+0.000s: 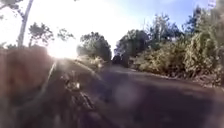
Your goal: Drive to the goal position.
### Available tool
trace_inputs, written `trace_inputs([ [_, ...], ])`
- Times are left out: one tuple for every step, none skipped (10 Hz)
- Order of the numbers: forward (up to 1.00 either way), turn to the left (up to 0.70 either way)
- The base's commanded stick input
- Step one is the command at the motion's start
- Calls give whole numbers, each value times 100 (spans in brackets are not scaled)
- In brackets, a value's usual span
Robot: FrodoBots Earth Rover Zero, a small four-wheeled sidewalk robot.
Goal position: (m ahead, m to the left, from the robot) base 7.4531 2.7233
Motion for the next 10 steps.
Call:
trace_inputs([
  [85, 0],
  [85, 0],
  [85, 0],
  [85, 0],
  [85, 0],
  [85, 0],
  [85, -7],
  [85, -23],
  [85, -34],
  [85, -34],
])
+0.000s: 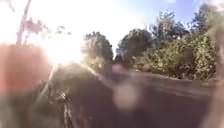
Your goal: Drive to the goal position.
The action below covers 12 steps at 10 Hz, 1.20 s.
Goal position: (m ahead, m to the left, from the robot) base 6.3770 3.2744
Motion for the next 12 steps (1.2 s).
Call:
trace_inputs([
  [85, -34],
  [85, -34],
  [85, -23],
  [85, -6],
  [85, 0],
  [85, 0],
  [85, 0],
  [85, 0],
  [85, 0],
  [85, 0],
  [85, 0],
  [85, 0],
])
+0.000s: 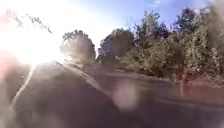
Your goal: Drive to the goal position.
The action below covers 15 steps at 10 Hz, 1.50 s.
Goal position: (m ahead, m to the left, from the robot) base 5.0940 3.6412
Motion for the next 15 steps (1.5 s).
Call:
trace_inputs([
  [85, 0],
  [85, 0],
  [85, 0],
  [85, 0],
  [85, 0],
  [85, 0],
  [85, 0],
  [85, 0],
  [85, 0],
  [85, 0],
  [85, 0],
  [85, 0],
  [85, 0],
  [85, 0],
  [85, 0],
])
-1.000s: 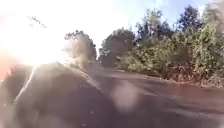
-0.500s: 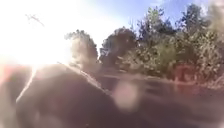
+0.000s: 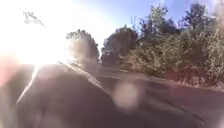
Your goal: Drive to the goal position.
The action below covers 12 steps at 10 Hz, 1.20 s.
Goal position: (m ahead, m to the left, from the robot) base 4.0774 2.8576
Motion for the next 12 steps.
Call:
trace_inputs([
  [85, 0],
  [85, 0],
  [85, 0],
  [85, 0],
  [85, 0],
  [85, 0],
  [85, 0],
  [85, 0],
  [85, 0],
  [85, 0],
  [85, 0],
  [85, 0],
])
